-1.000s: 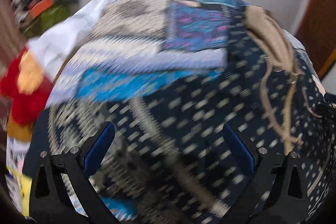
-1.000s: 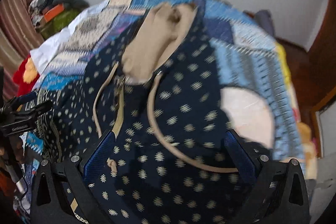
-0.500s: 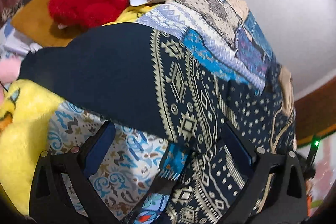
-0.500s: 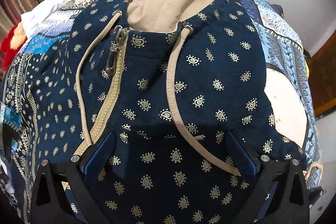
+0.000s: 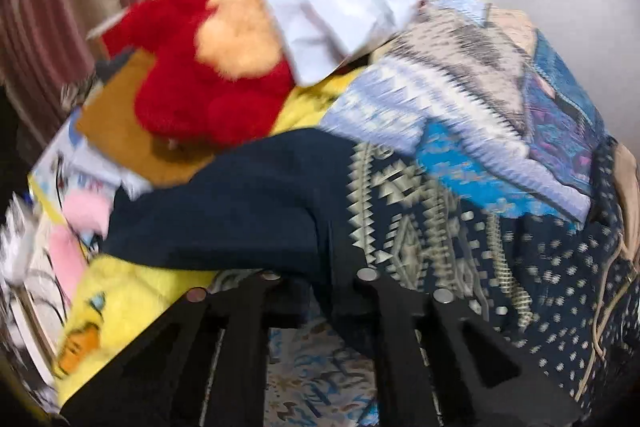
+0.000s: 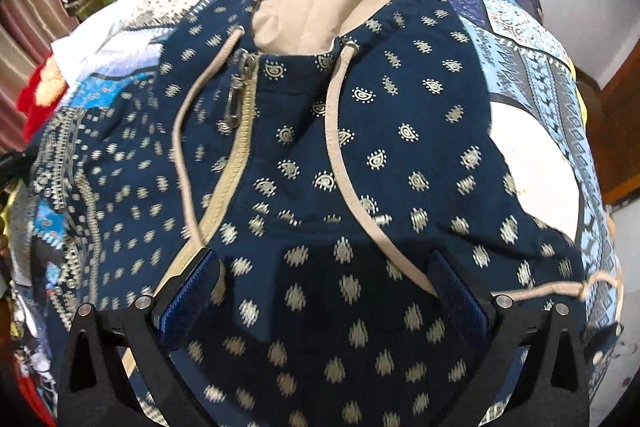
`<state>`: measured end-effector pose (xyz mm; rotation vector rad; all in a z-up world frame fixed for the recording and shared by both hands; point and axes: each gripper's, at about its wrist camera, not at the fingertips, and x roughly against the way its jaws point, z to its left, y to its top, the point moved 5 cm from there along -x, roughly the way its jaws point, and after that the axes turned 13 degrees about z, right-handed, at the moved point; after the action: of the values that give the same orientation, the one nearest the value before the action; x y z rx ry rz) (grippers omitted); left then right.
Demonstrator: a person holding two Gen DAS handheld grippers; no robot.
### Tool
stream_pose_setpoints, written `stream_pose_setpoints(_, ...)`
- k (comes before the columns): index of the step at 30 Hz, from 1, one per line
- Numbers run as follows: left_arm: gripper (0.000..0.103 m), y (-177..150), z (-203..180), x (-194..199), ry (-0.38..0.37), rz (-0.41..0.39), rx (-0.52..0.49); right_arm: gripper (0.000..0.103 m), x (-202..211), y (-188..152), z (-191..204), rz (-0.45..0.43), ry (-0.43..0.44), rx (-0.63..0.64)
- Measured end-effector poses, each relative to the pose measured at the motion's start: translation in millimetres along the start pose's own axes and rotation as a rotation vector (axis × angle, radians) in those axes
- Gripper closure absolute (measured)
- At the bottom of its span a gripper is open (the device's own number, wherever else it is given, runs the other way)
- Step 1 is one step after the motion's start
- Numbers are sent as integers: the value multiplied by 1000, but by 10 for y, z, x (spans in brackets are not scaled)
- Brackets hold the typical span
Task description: Fold large clothes
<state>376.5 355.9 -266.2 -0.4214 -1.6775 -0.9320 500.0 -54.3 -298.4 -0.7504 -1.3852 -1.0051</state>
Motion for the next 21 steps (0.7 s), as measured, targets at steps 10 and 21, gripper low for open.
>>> stream_pose_setpoints(10,97,-214,-1361,699,-186,-97,-294,0,568,-137,-118,-101,26,-39)
stream_pose_setpoints(21,92,-1358,-2259,-208,-252,257,-496,0,1010,-458,-258,-160,43,-53)
